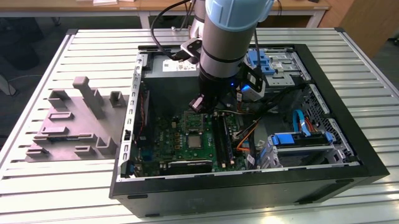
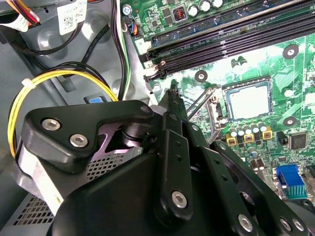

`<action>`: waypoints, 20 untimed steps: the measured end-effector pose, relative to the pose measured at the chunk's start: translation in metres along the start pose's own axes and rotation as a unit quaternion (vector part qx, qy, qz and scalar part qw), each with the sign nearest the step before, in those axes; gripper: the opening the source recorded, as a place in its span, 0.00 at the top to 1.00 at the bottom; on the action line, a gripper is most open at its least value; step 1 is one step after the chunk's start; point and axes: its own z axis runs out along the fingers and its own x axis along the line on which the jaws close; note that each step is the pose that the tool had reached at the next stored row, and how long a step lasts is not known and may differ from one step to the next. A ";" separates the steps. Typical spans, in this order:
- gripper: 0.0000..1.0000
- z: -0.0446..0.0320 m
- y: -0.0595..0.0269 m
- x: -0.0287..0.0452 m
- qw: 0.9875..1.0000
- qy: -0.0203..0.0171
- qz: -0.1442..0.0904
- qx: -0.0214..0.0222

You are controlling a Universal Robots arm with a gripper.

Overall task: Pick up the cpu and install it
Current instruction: 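Close the cpu cover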

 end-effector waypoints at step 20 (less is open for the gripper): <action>0.89 -0.0053 0.0007 -0.0003 0.996 0.013 -0.093 -0.006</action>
